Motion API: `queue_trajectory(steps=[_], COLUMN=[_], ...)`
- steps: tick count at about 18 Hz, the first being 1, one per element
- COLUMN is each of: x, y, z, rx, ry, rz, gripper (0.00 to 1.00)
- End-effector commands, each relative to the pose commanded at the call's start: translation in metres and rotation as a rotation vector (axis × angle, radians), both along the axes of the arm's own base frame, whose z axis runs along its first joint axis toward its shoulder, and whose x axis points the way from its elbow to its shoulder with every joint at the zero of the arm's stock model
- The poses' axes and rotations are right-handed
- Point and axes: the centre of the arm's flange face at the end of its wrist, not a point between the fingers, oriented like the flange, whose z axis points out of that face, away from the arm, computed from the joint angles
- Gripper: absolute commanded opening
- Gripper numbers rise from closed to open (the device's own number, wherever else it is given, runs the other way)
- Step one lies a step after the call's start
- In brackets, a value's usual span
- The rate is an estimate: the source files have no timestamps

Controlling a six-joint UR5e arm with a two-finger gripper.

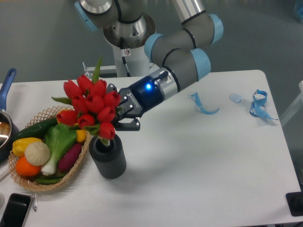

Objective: Insert the flowers into the vase
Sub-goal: 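Lower the tulip stems down into the vase opening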

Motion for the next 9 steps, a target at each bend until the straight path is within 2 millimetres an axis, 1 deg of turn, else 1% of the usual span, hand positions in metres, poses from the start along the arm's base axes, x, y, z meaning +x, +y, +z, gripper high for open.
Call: queue_trajectory(steps=[7,9], x=[0.002,0.004], y=[-0.002,-0.003], z=[-0.041,-0.048], rx=[-0.022,-0.028], ry=[0.013,0.015], rz=[-0.003,-0.004], gripper=[0.26,0.26])
